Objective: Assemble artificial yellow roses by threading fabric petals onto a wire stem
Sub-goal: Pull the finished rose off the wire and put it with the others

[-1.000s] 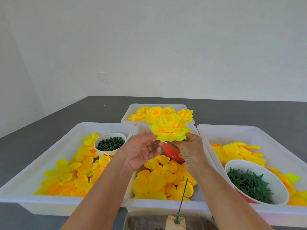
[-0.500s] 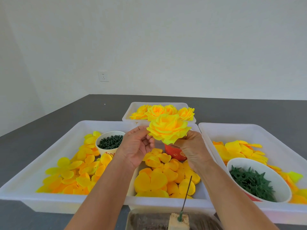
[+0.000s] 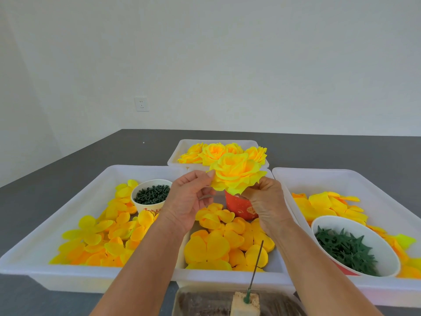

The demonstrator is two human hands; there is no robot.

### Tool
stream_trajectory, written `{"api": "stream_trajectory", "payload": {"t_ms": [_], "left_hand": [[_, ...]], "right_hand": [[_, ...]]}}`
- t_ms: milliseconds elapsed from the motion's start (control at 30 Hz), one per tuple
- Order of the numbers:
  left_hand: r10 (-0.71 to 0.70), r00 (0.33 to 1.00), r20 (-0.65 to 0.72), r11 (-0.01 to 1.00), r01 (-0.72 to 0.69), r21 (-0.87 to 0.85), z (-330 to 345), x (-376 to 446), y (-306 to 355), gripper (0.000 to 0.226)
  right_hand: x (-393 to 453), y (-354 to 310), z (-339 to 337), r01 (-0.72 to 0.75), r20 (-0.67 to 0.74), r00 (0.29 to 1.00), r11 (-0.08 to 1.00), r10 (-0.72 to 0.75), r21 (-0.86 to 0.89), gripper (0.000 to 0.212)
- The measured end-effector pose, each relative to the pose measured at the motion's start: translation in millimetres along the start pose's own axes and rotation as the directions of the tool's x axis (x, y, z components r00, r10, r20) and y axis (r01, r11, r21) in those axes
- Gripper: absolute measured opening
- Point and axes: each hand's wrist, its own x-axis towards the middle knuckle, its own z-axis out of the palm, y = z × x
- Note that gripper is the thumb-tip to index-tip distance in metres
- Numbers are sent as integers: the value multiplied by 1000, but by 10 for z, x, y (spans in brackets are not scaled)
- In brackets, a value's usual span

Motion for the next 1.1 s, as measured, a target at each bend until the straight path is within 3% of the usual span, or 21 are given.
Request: {"api": "stream_trajectory", "payload": {"t_ms": [133,267,333,433,533,633,733,867,1000,1100], "left_hand": [[62,997,-52,998,-61,17,1,-9,-15,14],[214,966,-142,958,-180,221,3,-9,-51,20],[252,957,-145,947,-213,239,14,-7,-57,19],[282,951,-127,935,-243,258,21,-1,-56,16],[399,908,-124,875,-338,346,30,-7,-60,17],[426,897,-118,866,-367,339,42,-18,-56,16],[368,921,-126,908,-326,262,41,-30,-33,11],[281,945,-170,955,-258,144,44,-40,-2,13],[57,970,-237,998,-49,40,34,-27,22,21],[-180,970,-165,977,196,85,28,-30,30,34]], "right_hand": [[-16,-13,-7,56,-7,998,998,-56,-21,31],[-2,-2,-22,89,-4,996,994,-90,-58,20],[2,14,-28,106,-3,994,991,-106,-86,14],[11,41,-34,124,10,992,987,-124,-100,24],[28,70,-32,122,12,993,977,-122,-174,28],[19,71,-26,120,14,993,985,-119,-125,29],[-5,28,-17,82,57,995,997,-83,8,28],[0,-14,-2,-101,154,986,964,64,247,22],[32,-42,-16,-84,58,996,973,73,215,33],[7,-44,-12,-10,41,999,994,5,105,32]]}}
